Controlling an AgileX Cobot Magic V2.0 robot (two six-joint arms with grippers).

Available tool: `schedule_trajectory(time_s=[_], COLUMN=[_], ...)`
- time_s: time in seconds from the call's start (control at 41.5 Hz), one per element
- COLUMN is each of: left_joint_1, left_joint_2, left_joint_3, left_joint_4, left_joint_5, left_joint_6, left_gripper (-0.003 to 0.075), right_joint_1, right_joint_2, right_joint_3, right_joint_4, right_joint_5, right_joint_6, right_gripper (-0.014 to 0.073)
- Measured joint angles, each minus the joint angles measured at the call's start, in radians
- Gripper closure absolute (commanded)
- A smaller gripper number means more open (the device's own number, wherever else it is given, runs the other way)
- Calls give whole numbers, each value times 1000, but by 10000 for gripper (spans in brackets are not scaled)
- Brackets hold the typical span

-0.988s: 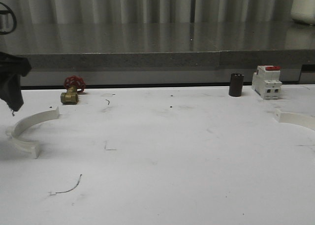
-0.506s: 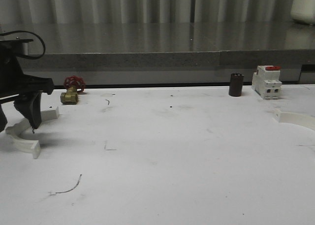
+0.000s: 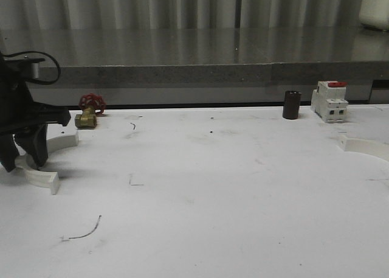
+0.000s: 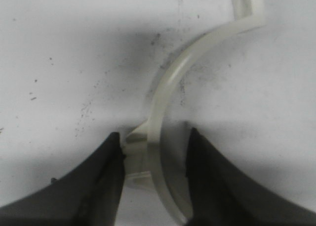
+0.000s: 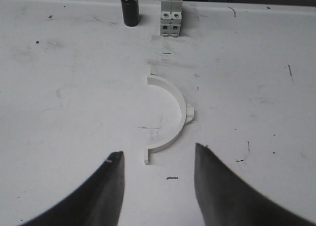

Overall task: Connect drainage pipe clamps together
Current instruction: 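Lower the left gripper onto the clamp half nearest it and grasp its end, then lift the clamp half with the left gripper and lower it at table center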

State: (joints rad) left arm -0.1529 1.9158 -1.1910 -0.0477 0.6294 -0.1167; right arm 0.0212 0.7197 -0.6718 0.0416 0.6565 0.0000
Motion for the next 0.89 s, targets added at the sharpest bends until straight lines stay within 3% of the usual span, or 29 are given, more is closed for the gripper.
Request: schedule_trajectory(time_s=[0.338, 0.651, 0.892], left_joint_1=[0, -13, -157], left_joint_2=[9, 11, -2], left_joint_3=[-2, -66, -197], left_joint_4=[4, 18, 48], left_joint_5=[-4, 45, 84], left_joint_6=[0, 0, -69], left_gripper=[715, 721, 720], right_joint_1=[0, 0, 0], right_joint_2=[0, 0, 0], right_joint_3=[0, 0, 0], right_joint_4=[0, 0, 0], right_joint_5=[0, 0, 0], right_joint_6=[0, 0, 0], right_gripper=[226, 226, 226])
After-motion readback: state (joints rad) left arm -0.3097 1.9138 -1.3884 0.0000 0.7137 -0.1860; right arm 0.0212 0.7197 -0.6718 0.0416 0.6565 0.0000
